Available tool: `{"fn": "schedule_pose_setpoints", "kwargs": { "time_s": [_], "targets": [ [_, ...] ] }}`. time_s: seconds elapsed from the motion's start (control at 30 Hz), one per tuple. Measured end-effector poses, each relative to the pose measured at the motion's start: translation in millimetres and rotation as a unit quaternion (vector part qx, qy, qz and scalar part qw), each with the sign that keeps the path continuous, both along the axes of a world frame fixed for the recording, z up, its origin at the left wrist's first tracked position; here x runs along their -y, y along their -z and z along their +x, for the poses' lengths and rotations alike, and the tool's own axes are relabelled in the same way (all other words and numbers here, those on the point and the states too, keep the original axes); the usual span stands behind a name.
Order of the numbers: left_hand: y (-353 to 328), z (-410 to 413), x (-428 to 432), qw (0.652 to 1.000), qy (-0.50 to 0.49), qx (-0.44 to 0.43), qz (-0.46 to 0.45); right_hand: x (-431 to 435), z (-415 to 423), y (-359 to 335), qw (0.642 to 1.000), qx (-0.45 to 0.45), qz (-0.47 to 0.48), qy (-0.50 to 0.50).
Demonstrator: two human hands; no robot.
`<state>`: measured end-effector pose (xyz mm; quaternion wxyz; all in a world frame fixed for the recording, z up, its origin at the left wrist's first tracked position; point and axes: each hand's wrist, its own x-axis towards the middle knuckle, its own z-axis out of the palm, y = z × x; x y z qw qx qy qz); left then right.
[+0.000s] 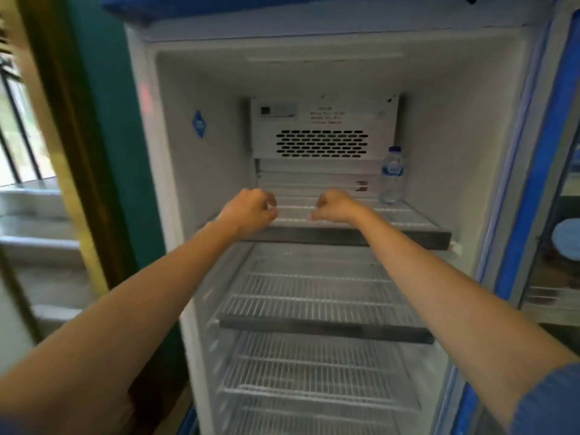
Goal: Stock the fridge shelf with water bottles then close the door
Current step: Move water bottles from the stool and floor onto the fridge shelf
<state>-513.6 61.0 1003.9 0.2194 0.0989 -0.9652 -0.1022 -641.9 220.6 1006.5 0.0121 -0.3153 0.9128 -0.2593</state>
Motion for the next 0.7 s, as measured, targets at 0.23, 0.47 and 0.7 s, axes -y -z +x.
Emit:
{"fn": "schedule_pose_setpoints", "kwargs": {
  "time_s": [0.23,0.47,0.7],
  "targets": [
    [79,173,44,0.997,-0.071,-0.02,0.022,78,159,76,0.963,-0.087,-0.246,-0.073],
    [235,320,93,0.968,-0.188,0.116,0.123,117,286,249,0.975,0.111,-0.138,-0.134],
    [411,413,82,0.9,-0.279,0.205,0.266,121,358,432,0.951,0.241,0.06,-0.184]
  ]
}}
